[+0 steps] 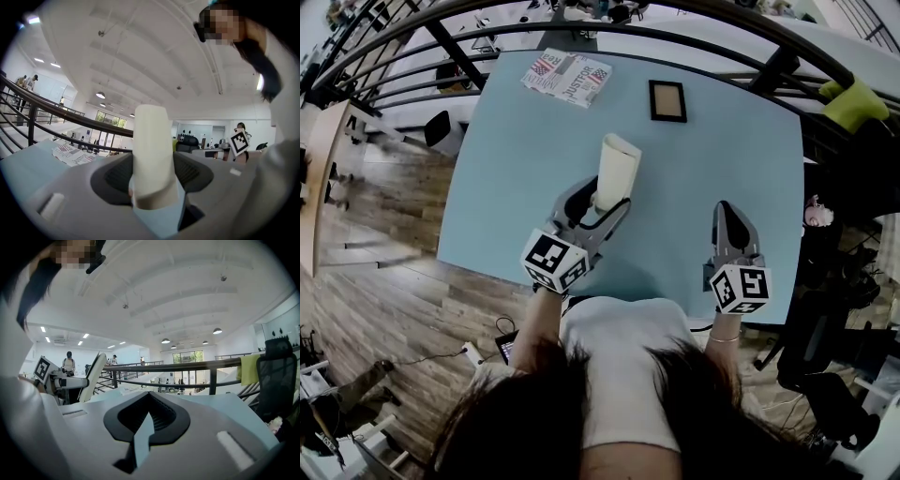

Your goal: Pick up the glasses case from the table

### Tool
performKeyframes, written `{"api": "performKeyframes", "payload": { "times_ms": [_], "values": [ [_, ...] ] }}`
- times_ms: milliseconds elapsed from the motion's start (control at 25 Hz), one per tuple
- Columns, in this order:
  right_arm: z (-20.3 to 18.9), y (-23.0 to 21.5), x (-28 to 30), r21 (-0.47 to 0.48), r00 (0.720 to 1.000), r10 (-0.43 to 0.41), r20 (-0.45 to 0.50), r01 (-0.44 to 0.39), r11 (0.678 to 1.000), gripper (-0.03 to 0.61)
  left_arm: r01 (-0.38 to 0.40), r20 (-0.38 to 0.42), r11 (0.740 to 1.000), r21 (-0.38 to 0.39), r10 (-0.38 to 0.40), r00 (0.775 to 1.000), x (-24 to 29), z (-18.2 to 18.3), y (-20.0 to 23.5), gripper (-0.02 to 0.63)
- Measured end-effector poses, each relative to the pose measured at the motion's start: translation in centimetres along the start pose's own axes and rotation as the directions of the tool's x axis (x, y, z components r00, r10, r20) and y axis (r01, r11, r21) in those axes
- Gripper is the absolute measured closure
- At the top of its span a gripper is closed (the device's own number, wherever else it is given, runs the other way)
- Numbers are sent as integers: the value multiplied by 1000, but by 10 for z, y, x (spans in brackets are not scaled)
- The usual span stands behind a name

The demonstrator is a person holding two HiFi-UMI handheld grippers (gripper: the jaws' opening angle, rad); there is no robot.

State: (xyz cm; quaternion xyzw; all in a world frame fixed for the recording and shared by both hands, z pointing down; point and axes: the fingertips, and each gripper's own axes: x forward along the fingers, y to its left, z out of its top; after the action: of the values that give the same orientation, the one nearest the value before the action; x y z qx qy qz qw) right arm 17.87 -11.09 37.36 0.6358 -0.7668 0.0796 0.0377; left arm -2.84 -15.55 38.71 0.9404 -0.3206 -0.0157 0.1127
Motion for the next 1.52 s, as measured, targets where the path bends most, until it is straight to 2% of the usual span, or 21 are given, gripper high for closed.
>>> {"api": "performKeyframes", "payload": {
  "times_ms": [640,1520],
  "values": [
    [0,3,4,-20,1000,16,-1,-16,1000,577,-11,0,1000,10,11,1000,-2,2,5,291],
    [-6,1,6,1,1000,25,-16,-25,1000,577,-19,4,1000,9,19,1000,0,3,6,291]
  ]
}}
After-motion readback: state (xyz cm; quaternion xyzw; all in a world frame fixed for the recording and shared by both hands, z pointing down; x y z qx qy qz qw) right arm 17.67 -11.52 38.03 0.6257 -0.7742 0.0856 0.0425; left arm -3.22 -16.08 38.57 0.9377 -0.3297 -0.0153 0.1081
